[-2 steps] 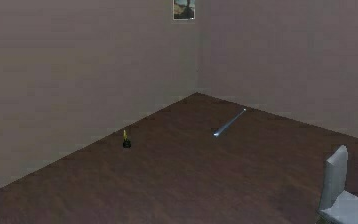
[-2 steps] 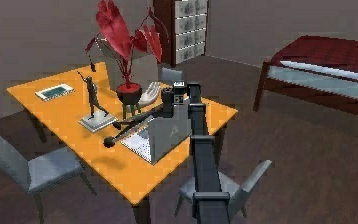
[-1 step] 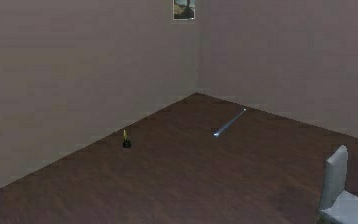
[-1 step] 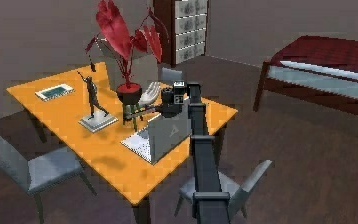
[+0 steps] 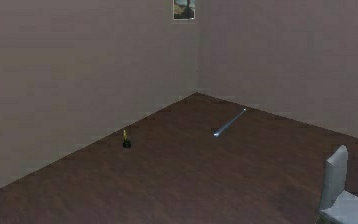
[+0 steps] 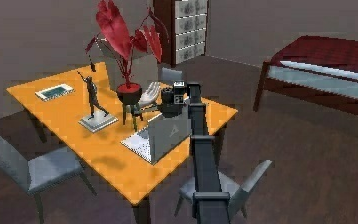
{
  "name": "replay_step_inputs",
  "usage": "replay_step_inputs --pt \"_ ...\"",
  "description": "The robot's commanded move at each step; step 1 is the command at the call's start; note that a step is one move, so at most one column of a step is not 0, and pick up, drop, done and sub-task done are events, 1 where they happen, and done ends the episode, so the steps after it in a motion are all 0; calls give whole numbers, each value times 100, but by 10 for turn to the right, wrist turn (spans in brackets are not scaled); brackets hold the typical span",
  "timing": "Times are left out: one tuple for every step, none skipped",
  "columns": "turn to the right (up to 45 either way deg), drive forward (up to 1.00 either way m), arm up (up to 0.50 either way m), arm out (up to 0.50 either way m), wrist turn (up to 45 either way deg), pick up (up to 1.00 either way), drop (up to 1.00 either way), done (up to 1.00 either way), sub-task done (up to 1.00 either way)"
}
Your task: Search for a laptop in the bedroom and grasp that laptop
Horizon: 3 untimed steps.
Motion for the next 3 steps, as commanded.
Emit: replay_step_inputs --pt "0 0 -30 0 0 0 0 0 0" --pt "0 0 0 0 0 100 0 0 0" --pt "0 0 10 0 0 0 0 0 0"
